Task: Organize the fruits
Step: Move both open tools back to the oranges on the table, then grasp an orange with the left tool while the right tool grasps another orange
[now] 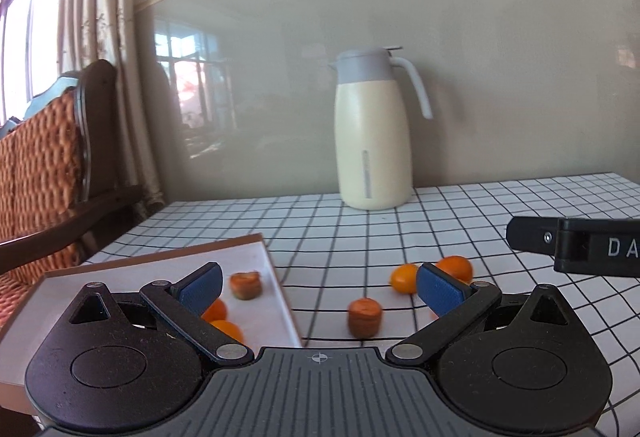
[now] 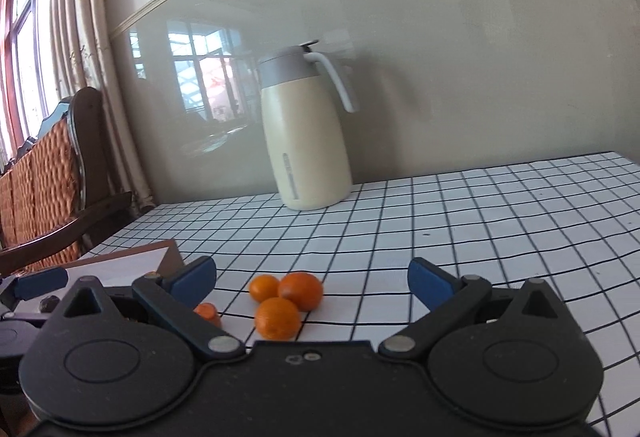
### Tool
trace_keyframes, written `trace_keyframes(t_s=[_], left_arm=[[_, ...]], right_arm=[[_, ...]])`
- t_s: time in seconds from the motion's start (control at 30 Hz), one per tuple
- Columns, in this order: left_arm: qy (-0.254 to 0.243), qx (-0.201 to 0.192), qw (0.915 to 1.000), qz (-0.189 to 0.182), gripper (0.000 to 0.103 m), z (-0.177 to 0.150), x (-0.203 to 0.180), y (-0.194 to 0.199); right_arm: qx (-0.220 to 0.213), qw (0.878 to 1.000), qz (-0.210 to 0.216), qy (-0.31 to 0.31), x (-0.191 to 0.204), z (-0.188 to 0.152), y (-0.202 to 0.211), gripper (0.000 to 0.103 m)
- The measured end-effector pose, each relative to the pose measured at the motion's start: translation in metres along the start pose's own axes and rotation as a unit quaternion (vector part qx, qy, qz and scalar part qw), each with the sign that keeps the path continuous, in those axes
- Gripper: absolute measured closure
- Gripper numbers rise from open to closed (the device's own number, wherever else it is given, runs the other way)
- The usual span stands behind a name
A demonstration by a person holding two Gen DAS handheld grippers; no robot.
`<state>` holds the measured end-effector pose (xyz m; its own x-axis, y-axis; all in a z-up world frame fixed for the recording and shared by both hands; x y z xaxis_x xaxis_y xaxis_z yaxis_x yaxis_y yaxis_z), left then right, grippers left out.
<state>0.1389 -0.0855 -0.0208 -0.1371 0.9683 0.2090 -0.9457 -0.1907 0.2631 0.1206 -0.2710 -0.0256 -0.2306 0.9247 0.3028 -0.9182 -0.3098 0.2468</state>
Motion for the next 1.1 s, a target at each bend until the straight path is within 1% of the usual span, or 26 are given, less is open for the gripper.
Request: trace_keyframes(t_s=[0.17,0.2,0.23,0.33,0.43,0.5,0.6,0.73,0.8,0.9,0.93,1.0,1.1], left_arm=[[-0.007,0.006,0.9999,-0.014,0.002,-0.002,-0.015,-0.001],[-0.009,0.008,0.9998,-0.016,0.007,-0.003,-0.019,-0.002],[-0.011,0.013,0.9997,-0.018,0.01,-0.003,-0.022,-0.003],[-0.004,0.031,0.9992,-0.027,0.011,-0.006,-0.028,-0.009],[0.0,0.039,0.9988,-0.03,0.012,-0.008,-0.032,-0.012],[0.001,0.044,0.9985,-0.032,0.019,-0.009,-0.035,-0.014],[0.001,0.052,0.998,-0.036,0.021,-0.013,-0.039,-0.017],[-0.008,0.049,0.9977,-0.046,0.022,-0.013,-0.05,-0.017],[-0.012,0.051,0.9971,-0.054,0.024,-0.014,-0.057,-0.017],[-0.016,0.055,0.9964,-0.061,0.025,-0.015,-0.067,-0.019],[-0.017,0.056,0.9963,-0.064,0.027,-0.015,-0.071,-0.02],[-0.02,0.062,0.9954,-0.07,0.043,-0.016,-0.079,-0.023],[-0.015,0.078,0.9938,-0.078,0.044,-0.018,-0.089,-0.03]], right_arm=[[-0.001,1.0,-0.007,-0.017,-0.013,0.001,0.004,0.006],[-0.002,1.0,-0.008,-0.02,-0.014,0.001,0.005,0.006],[-0.002,1.0,-0.009,-0.023,-0.016,0.002,0.006,0.006],[-0.005,1.0,-0.013,-0.023,-0.02,0.002,0.008,0.006],[-0.007,0.999,-0.014,-0.028,-0.023,0.003,0.01,0.006],[-0.007,0.999,-0.015,-0.028,-0.025,0.003,0.011,0.006],[-0.007,0.999,-0.018,-0.028,-0.027,0.003,0.012,0.006],[-0.007,0.999,-0.021,-0.029,-0.03,0.003,0.014,0.006],[-0.007,0.999,-0.022,-0.029,-0.032,0.002,0.015,0.006],[-0.007,0.999,-0.026,-0.03,-0.036,0.002,0.017,0.006],[-0.007,0.999,-0.027,-0.03,-0.038,0.002,0.018,0.006],[-0.007,0.999,-0.031,-0.029,-0.041,0.002,0.02,0.006],[-0.008,0.999,-0.037,-0.034,-0.046,0.002,0.021,0.006]])
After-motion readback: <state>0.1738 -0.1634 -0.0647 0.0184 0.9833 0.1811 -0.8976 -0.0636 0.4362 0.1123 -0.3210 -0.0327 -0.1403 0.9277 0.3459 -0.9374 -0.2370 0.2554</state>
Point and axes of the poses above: each gripper's, at about its wrist camera, not at the fingertips, and y roughly against the way its jaws point, x to its left, z to its top, the point moved 5 cm from there along -y, roughly the way its jaws point, and after that the axes turned 14 degrees about z, right-handed, at the moved point
